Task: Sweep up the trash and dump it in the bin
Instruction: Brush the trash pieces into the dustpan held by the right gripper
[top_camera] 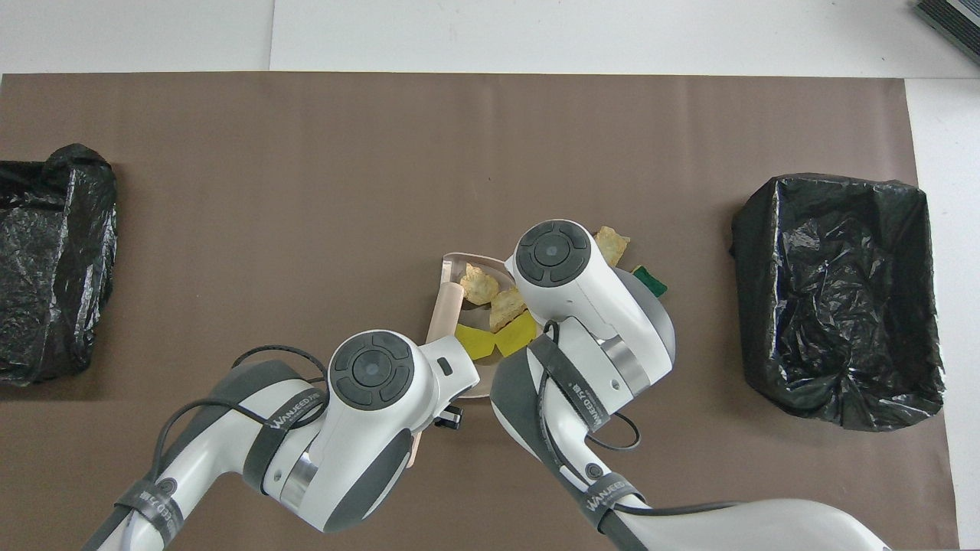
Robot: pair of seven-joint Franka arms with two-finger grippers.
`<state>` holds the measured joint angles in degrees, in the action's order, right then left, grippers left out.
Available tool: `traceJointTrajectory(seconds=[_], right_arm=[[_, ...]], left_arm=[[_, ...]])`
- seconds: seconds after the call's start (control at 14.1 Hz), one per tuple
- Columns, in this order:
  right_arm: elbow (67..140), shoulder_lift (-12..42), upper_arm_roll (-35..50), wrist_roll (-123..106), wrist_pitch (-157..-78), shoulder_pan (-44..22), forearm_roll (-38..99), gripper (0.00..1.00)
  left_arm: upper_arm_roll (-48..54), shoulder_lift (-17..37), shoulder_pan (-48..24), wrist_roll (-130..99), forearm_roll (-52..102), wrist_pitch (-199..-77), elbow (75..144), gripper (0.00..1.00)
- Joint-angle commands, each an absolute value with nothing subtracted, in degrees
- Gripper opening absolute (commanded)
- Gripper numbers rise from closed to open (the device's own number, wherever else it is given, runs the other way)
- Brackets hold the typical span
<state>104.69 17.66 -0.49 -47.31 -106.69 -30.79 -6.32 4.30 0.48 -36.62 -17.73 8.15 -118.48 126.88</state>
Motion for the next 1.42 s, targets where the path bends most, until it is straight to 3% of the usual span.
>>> traceJointTrajectory(seconds=[0.0, 0.36, 0.71, 1.0, 1.35], right_arm=[[105.21, 16.96, 0.00, -45.18, -106.08, -30.15, -7.56, 0.00], [105.21, 16.96, 0.09, -45.17, -106.08, -30.15, -7.47, 0.00], [105.21, 16.96, 0.00, -45.00, -106.35, -29.62, -6.86, 0.00], [104.86, 14.86, 0.00, -45.44, -109.68, -26.82, -3.19, 0.00], [103.45, 10.73, -0.09, -47.54, -111.01, -20.58, 1.84, 0.00]], left_arm=[[3.96, -0.26, -36.48, -16.35, 8.17, -116.64, 126.74, 0.00], [3.52, -1.76, -33.67, -20.21, 6.69, -111.97, 129.02, 0.00], [3.60, -2.28, -33.92, -30.38, -4.81, -109.16, 128.41, 0.00], [3.60, -5.97, -31.99, -33.66, -5.10, -109.07, 128.84, 0.00], [4.13, -10.54, -38.04, -39.28, -4.49, -111.53, 134.37, 0.00]])
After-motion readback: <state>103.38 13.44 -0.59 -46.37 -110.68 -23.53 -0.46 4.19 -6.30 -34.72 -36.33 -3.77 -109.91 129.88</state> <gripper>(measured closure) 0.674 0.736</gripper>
